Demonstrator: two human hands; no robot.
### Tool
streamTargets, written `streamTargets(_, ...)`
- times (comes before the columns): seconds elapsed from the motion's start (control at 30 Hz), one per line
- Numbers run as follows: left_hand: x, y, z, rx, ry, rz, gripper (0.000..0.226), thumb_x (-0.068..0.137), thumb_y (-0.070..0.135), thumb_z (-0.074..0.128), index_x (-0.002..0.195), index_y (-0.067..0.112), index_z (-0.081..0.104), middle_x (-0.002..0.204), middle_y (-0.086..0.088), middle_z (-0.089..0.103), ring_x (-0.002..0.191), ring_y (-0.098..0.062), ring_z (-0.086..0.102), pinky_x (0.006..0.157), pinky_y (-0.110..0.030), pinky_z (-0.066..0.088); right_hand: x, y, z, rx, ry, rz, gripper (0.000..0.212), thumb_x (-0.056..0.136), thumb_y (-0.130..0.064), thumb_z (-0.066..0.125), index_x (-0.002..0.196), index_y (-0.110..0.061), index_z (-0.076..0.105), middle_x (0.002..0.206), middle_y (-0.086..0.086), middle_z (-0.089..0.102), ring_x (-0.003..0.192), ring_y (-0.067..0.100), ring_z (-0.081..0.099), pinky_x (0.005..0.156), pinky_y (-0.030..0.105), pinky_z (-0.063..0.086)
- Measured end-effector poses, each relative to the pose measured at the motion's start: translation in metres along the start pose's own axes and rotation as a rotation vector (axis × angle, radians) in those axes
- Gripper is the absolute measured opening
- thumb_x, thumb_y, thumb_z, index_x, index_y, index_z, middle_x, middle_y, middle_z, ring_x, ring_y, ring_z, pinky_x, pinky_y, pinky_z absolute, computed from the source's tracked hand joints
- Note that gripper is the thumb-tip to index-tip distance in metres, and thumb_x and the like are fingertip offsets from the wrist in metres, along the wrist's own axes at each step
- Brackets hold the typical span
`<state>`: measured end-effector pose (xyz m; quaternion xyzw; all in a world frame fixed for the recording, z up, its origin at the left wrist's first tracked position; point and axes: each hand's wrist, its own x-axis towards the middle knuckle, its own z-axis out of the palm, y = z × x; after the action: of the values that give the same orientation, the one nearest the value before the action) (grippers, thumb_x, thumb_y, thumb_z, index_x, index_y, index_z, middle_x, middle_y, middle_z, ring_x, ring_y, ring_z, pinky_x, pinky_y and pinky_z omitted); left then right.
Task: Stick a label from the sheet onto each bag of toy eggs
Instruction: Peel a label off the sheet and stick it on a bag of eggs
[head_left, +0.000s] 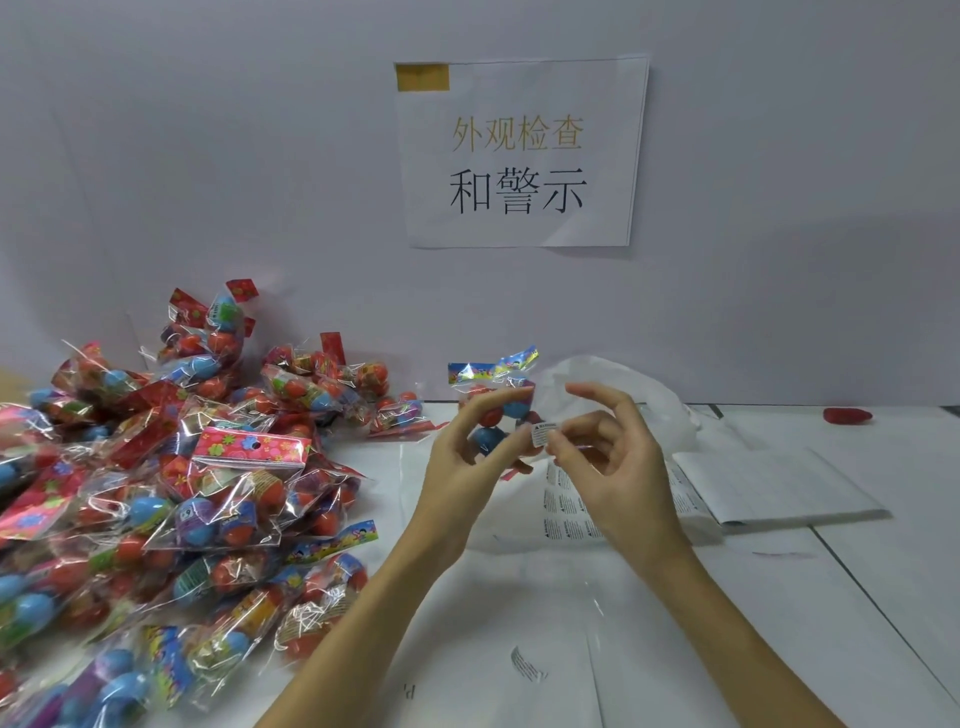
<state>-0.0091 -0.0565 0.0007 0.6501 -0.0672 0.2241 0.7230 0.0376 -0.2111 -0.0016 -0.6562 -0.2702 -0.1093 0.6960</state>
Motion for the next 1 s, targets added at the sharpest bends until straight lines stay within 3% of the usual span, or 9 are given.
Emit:
streamTargets(0.13, -0.0009, -0.0028, 0.0022, -0.052, 0.089, 0.015, 0.026, 0.097, 0.011, 0.071, 0.112, 0.032, 0.077, 0.119, 0.008, 0.074, 0.103, -0.013, 0.074, 0.075, -0.021, 0.059, -0.0017, 0.0006, 0.0015, 0.049, 0.0, 0.016, 0.046, 0.096, 0.002, 0.068, 0.131, -0.025, 0.056, 0.086, 0.005, 0.071, 0.085, 0.024, 0.075, 0.087, 0.036, 0.06)
streamTargets(0.37, 0.0011, -0.0042, -0.0002, -0.036, 0.037, -0.03, 0.037, 0.087, 0.013, 0.074, 0.118, 0.034, 0.073, 0.123, 0.012, 0.072, 0.102, -0.023, 0.075, 0.079, -0.025, 0.06, -0.0031, 0.0016, 0.0012, 0.037, 0.009, 0.041, 0.048, 0.096, -0.001, 0.069, 0.133, -0.025, 0.052, 0.088, 0.004, 0.073, 0.086, 0.023, 0.077, 0.087, 0.032, 0.061)
streamTargets(0.47, 0.0006, -0.0058, -0.0007, -0.015, 0.0, -0.032, 0.046, 0.087, 0.004, 0.064, 0.119, 0.036, 0.072, 0.125, 0.013, 0.07, 0.106, -0.019, 0.073, 0.08, -0.025, 0.06, -0.0036, 0.0035, 0.0024, -0.021, -0.009, 0.033, 0.05, 0.095, -0.003, 0.072, 0.135, -0.024, 0.051, 0.088, 0.002, 0.073, 0.089, 0.02, 0.075, 0.086, 0.028, 0.059)
streamTargets(0.57, 0.0001, -0.0067, -0.0018, -0.039, -0.017, -0.048, 0.043, 0.088, 0.008, 0.055, 0.119, 0.033, 0.072, 0.127, 0.009, 0.07, 0.111, -0.021, 0.072, 0.083, -0.03, 0.061, -0.0046, 0.0049, 0.0036, -0.049, -0.017, 0.042, 0.051, 0.094, -0.005, 0.074, 0.136, -0.023, 0.051, 0.088, -0.001, 0.074, 0.089, 0.019, 0.074, 0.088, 0.028, 0.059)
streamTargets(0.73, -0.0004, -0.0045, 0.0006, -0.017, -0.008, -0.04, 0.033, 0.092, 0.016, 0.066, 0.122, 0.029, 0.071, 0.125, 0.011, 0.071, 0.112, -0.019, 0.071, 0.08, -0.027, 0.061, -0.0045, 0.0042, 0.0044, -0.075, -0.014, 0.04, 0.05, 0.094, -0.008, 0.075, 0.135, -0.024, 0.052, 0.087, -0.001, 0.074, 0.089, 0.017, 0.075, 0.089, 0.029, 0.06)
streamTargets(1.0, -0.0006, -0.0065, 0.0013, 0.101, 0.007, 0.022, 0.042, 0.096, 0.004, 0.071, 0.121, 0.038, 0.071, 0.121, 0.018, 0.07, 0.106, -0.017, 0.074, 0.077, -0.025, 0.061, -0.0051, 0.0063, 0.0045, -0.085, -0.006, 0.04, 0.048, 0.094, -0.007, 0.074, 0.132, -0.027, 0.053, 0.087, -0.002, 0.074, 0.089, 0.017, 0.075, 0.089, 0.031, 0.059)
